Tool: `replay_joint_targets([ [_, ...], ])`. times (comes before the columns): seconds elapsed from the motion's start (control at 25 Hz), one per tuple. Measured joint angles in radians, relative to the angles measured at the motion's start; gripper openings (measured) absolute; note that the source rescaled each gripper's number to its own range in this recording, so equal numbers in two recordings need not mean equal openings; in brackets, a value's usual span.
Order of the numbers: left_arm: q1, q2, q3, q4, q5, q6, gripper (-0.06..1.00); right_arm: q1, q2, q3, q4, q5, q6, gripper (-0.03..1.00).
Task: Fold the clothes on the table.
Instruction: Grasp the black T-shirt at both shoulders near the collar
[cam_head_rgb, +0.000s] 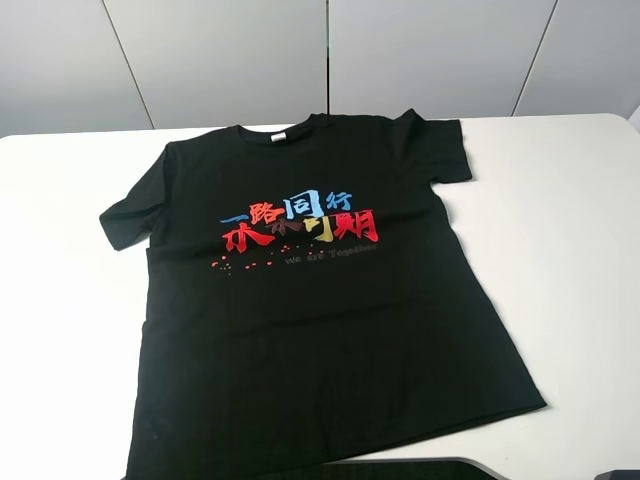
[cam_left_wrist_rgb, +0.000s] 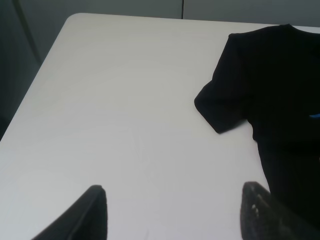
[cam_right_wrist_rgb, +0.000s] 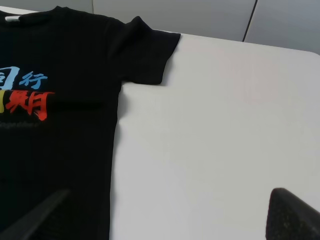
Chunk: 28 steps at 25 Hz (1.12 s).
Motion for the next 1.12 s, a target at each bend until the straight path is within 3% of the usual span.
replay_joint_targets([
  [1.12, 0.000, 0.000, 0.000, 0.000, 0.000, 0.000, 0.75, 0.000, 0.000, 0.000, 0.000, 0.000, 0.000, 0.83],
])
